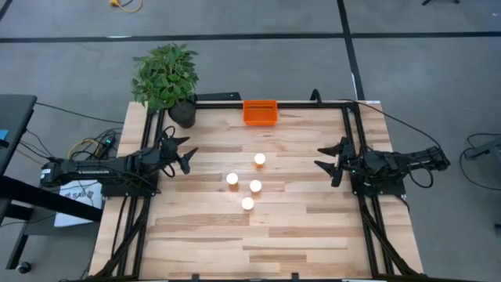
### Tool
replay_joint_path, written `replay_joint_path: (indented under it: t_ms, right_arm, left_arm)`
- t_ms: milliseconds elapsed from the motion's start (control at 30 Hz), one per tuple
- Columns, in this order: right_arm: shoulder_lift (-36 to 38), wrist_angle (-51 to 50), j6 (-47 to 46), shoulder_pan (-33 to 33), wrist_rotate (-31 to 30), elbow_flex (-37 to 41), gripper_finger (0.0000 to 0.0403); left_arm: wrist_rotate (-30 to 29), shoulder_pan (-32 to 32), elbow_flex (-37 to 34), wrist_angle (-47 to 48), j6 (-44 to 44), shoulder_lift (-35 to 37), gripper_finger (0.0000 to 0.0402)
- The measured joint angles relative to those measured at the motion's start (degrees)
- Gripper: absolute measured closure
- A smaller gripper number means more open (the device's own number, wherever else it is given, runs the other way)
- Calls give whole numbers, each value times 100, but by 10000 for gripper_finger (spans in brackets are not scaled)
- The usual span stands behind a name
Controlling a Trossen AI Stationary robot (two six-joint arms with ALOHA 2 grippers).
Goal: Pick and place pill bottles into a basket
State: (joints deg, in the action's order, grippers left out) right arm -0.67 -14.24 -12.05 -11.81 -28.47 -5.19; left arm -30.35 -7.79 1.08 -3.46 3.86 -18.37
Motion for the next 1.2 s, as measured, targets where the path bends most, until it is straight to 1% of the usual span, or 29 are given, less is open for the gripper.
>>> replay_joint_path:
  t_ms: [167,233,300,367,500,600,700,800,867,1000,1100,1200]
  right_arm:
    - [-1,33,-3,0,-9,1,154]
    - [-1,221,-67,0,-9,24,154]
    - [-2,518,-376,2,-16,39,154]
    - [-4,1140,-197,36,-232,37,154]
    - [-2,2483,788,179,-674,33,154]
    - [-2,3463,1303,345,-930,19,154]
    - [-4,4119,1581,585,-872,24,154]
    - [-119,4833,1601,932,-553,201,154]
    - [-295,5079,1456,1200,-261,472,154]
    - [-958,4356,721,1737,108,477,154]
    - [-1611,4678,335,2024,461,479,154]
    - [-2486,5103,-52,2184,595,479,154]
  left_arm:
    - [0,-2,0,0,0,0,139]
    - [0,0,2,0,0,0,139]
    - [0,0,0,0,0,0,139]
    - [-2,-1,1,0,0,0,139]
    - [-1,-1,0,0,0,0,139]
    - [-1,-2,0,0,0,0,139]
    - [-1,-1,0,0,0,0,139]
    - [0,-1,0,-1,0,0,139]
    - [-2,0,0,0,0,0,139]
    - [2,-2,0,-2,2,0,139]
    - [2,0,0,-2,2,0,139]
    - [1,-2,0,-2,2,0,139]
